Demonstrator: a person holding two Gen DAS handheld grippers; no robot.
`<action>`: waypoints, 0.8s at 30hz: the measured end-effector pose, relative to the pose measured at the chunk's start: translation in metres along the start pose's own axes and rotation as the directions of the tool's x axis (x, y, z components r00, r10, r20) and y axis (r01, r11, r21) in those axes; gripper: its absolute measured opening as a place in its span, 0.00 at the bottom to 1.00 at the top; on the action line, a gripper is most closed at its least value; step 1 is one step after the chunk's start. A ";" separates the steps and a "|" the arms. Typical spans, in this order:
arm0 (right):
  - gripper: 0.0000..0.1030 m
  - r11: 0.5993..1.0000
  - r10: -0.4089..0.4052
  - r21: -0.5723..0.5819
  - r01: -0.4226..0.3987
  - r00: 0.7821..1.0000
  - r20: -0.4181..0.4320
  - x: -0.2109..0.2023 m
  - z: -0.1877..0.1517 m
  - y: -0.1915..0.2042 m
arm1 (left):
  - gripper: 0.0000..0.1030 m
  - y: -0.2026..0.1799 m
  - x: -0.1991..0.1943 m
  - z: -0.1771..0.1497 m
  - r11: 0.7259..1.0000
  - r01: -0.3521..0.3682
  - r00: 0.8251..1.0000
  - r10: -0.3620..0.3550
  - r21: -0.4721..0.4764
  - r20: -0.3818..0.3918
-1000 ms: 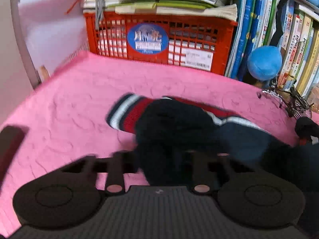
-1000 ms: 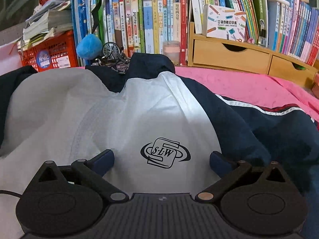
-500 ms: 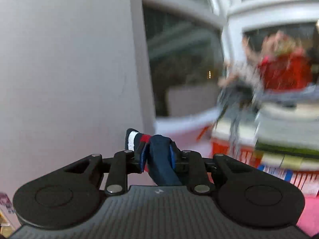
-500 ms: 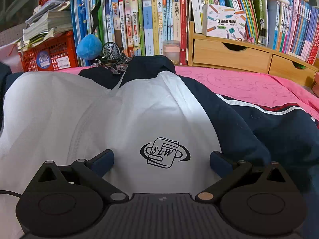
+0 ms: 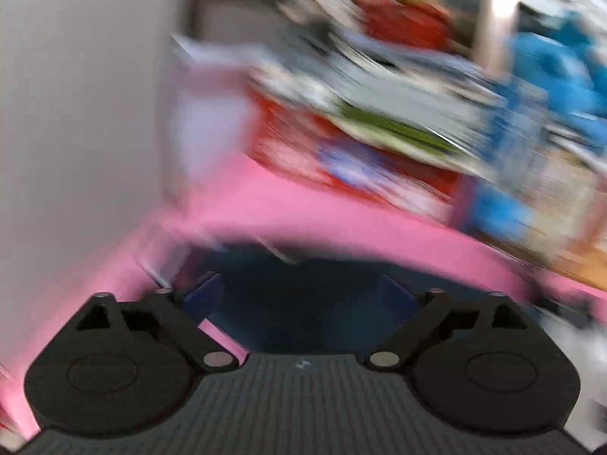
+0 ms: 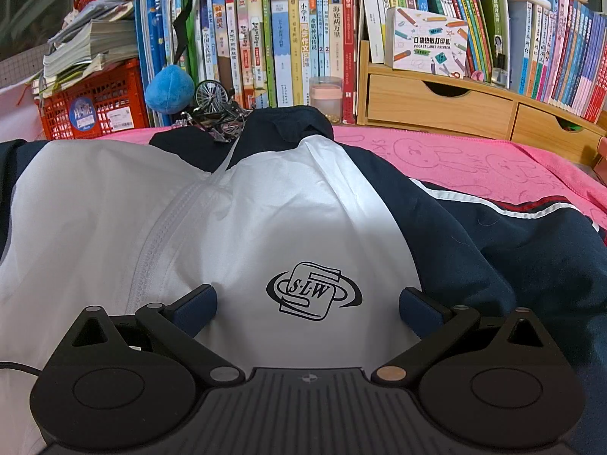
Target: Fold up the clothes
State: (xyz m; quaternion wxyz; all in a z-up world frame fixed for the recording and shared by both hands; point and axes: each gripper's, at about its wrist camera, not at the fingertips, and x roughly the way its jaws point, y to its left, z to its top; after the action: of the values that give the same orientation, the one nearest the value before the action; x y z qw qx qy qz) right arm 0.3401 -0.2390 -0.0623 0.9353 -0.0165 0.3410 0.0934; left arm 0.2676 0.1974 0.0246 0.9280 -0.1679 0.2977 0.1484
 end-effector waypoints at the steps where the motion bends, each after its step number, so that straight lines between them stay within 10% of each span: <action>1: 1.00 1.000 0.000 0.000 0.000 1.000 0.000 0.000 0.000 0.000 | 0.98 -0.007 0.005 -0.010 0.997 0.070 0.996 -0.072 -0.035 -0.053; 5: 1.00 1.000 0.000 -0.001 0.000 1.000 0.000 0.000 0.000 0.000 | 1.00 -0.032 0.033 -0.043 0.946 0.262 0.929 -0.301 -0.193 -0.215; 14: 1.00 1.000 0.002 -0.001 -0.002 1.000 0.000 0.001 0.000 0.000 | 0.86 -0.026 0.059 -0.036 0.877 0.260 0.930 -0.340 -0.405 -0.140; 24: 1.00 1.000 0.004 -0.002 -0.004 1.000 0.000 0.001 0.000 0.000 | 1.00 -0.008 0.065 -0.033 0.779 0.293 0.908 -0.409 -0.554 -0.096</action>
State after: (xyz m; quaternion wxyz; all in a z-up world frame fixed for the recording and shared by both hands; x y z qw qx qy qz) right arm 0.3408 -0.2384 -0.0630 0.9351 -0.0166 0.3409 0.0955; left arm 0.3051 0.1890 -0.0381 0.8200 -0.4834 0.3051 0.0293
